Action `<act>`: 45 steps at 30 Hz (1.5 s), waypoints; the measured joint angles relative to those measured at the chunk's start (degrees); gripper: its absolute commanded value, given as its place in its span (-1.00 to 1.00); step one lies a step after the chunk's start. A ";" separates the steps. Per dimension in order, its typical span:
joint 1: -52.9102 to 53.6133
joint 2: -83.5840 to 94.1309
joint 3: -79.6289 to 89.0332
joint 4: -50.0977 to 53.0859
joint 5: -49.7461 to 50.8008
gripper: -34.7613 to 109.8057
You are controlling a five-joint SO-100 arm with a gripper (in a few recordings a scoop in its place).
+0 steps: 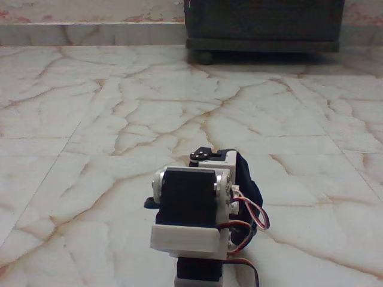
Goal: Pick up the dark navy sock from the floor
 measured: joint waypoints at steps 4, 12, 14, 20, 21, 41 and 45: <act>-2.81 0.00 0.00 -3.16 -1.85 -0.51; -3.87 0.00 0.00 -0.97 -3.69 -0.52; -4.39 0.00 0.00 -1.58 -3.78 -0.52; -4.39 0.00 0.00 -1.67 -3.78 -0.52; -4.39 0.00 0.00 -1.67 -3.78 -0.51; -4.92 0.00 0.00 -1.49 -4.13 -0.52; -4.92 0.00 0.00 -1.49 -4.04 -0.52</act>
